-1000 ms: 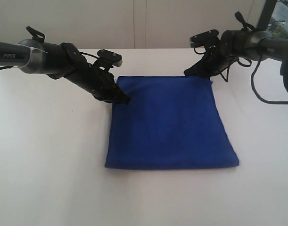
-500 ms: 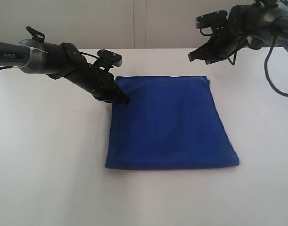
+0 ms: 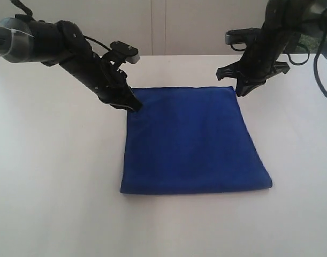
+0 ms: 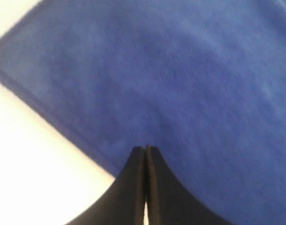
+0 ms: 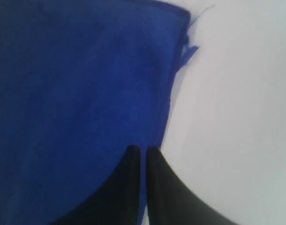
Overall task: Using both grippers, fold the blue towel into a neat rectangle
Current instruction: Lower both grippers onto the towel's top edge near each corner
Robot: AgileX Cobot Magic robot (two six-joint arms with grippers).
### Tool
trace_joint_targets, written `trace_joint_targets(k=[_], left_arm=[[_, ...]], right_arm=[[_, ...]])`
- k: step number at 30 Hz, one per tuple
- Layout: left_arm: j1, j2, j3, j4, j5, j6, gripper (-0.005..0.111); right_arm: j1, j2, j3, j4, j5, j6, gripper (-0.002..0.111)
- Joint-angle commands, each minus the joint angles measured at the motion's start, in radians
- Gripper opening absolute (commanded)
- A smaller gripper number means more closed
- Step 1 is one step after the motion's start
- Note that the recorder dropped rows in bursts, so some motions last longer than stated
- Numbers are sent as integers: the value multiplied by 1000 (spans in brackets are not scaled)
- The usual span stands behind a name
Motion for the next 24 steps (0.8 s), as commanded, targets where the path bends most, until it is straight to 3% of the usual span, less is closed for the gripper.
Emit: trace_joint_targets(k=[1,4,8,15,24], left_arm=[[-1,-57,5,67,158,-115,0],[-6,-86,29,67,241,-142,0],[-36,-142,116,63,239,-157,0],[-132,-231,265,64,184,-169,0],[-192,-236,378,64,39,-172,0]], right_arm=[[0,-112,105,53,19,8,5],[12,-199,222,71,-16,8,1],[52,-331,433,98,-110,8,0],[145,-454,671,127,-235,4,0],[238,-459,837,195,-390,-21,0]])
